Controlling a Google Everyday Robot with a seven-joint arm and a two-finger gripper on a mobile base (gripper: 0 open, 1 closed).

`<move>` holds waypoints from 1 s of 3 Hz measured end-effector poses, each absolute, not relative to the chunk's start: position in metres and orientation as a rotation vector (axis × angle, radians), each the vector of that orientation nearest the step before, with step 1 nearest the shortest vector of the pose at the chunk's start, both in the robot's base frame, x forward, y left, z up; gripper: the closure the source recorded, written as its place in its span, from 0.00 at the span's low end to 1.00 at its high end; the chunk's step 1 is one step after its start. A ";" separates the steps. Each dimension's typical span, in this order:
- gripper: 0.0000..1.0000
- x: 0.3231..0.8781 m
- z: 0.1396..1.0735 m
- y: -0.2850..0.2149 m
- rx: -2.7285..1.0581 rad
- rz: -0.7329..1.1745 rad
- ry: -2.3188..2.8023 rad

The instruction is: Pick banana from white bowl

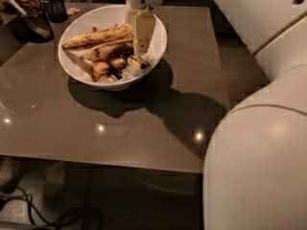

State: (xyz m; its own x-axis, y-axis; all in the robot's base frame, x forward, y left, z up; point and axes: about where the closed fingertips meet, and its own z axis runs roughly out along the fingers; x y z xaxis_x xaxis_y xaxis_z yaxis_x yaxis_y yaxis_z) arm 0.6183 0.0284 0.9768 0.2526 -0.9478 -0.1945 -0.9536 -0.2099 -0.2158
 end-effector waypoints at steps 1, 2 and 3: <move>0.35 0.619 0.972 0.032 -2.249 0.044 1.763; 0.41 0.619 0.969 0.037 -2.263 0.049 1.758; 0.43 0.620 0.968 0.041 -2.278 0.045 1.749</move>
Offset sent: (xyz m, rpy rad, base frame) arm -0.0322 -0.0145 -0.0135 -0.1139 0.1530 0.0363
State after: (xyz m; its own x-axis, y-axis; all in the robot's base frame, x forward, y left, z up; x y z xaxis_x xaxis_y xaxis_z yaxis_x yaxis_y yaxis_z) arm 0.6202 0.0415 0.9678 0.2712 -0.9444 -0.1861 -0.9526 -0.2356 -0.1923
